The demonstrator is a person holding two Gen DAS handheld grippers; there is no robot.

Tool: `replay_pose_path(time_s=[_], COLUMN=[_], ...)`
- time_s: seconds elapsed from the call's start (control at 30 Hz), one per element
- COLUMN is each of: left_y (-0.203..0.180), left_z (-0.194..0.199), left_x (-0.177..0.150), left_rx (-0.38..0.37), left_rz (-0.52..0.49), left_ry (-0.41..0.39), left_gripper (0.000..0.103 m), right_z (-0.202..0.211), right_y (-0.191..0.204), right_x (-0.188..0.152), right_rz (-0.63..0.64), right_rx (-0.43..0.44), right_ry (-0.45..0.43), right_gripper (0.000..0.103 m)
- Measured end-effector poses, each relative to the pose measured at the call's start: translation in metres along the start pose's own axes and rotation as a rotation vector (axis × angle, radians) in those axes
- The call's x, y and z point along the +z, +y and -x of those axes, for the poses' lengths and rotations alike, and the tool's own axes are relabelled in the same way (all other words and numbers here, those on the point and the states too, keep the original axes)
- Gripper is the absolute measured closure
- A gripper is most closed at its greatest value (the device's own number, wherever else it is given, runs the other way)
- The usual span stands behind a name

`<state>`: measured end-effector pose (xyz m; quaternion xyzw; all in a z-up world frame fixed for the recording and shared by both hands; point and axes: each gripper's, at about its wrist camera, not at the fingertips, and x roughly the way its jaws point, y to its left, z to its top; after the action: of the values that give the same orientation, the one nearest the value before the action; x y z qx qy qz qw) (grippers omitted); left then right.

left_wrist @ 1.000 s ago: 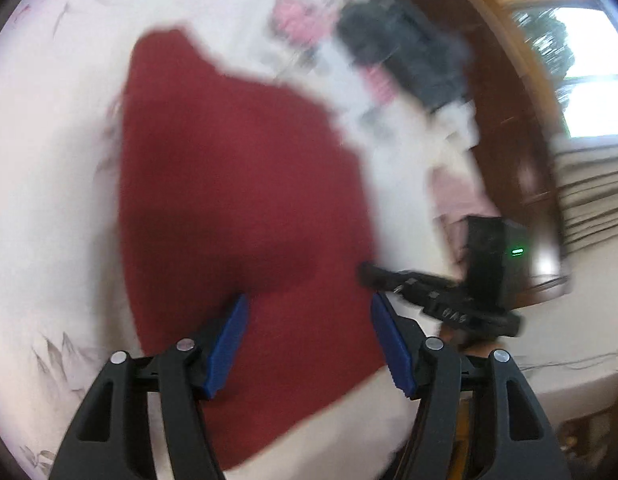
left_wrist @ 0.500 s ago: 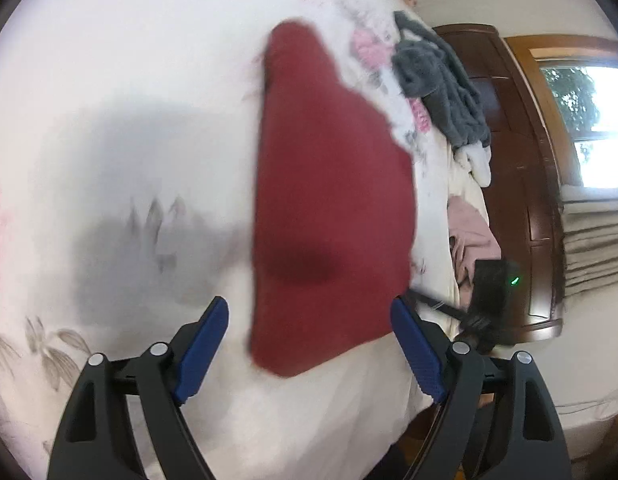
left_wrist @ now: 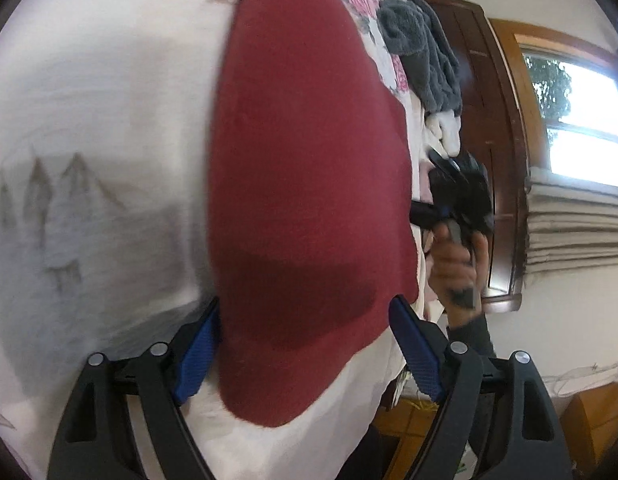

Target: Fold small clothes

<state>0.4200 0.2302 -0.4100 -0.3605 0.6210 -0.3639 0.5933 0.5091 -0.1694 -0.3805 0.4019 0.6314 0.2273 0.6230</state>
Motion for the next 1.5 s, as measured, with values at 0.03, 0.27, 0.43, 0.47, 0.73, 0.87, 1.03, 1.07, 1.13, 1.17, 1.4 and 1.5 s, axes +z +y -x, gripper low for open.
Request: replay_pose_path(time_s=[0.03,0.27,0.43,0.47,0.73,0.87,1.03,1.07,1.13,1.17,1.4,1.5], left_y=[-0.005,-0.008,0.0,-0.004,-0.002,-0.001,-0.022,-0.024,-0.029,-0.032,-0.058,-0.067], left_z=[-0.002,-0.013,-0.008,-0.007,0.006,0.005,0.01,0.012,0.019,0.024,0.062,0.085], left_x=[0.0,0.002,0.008,0.008,0.006,0.006,0.006,0.008,0.009,0.008,-0.011,-0.032], left_rx=[-0.004,0.026,0.03,0.045,0.133,0.139,0.176,0.18,0.181,0.184,0.193,0.198], left_rz=[-0.015,-0.014,0.088,0.084,0.105,0.107,0.043,0.038,0.026,0.018,-0.047,-0.074], left_ry=[0.007,-0.006,-0.015,-0.012,-0.001,-0.013,-0.029,-0.031,-0.037,-0.043,-0.079,-0.104], left_gripper=[0.021,0.021,0.022,0.022,0.061,0.076,0.08,0.081,0.081,0.081,0.081,0.081], right_z=[-0.004,-0.035,-0.046,-0.049,-0.045,-0.046,-0.038,-0.035,-0.032,-0.03,-0.02,-0.024], right_y=[0.002,0.023,0.034,0.04,0.051,0.058,0.076,0.078,0.084,0.087,0.125,0.141], right_x=[0.003,0.011,0.019,0.017,0.002,0.0,-0.009,-0.011,-0.017,-0.018,-0.041,-0.061], right_rz=[0.009,0.093,0.105,0.127,0.156,0.166,0.193,0.198,0.203,0.205,0.248,0.266], right_rx=[-0.008,-0.036,-0.039,-0.055,-0.004,-0.039,-0.051,-0.053,-0.054,-0.054,-0.023,0.019], right_ry=[0.005,0.044,0.038,0.038,-0.012,-0.017,-0.039,-0.043,-0.051,-0.053,-0.068,-0.065], right_gripper=[0.019,0.02,0.023,0.025,0.065,0.069,0.073,0.073,0.073,0.073,0.074,0.074])
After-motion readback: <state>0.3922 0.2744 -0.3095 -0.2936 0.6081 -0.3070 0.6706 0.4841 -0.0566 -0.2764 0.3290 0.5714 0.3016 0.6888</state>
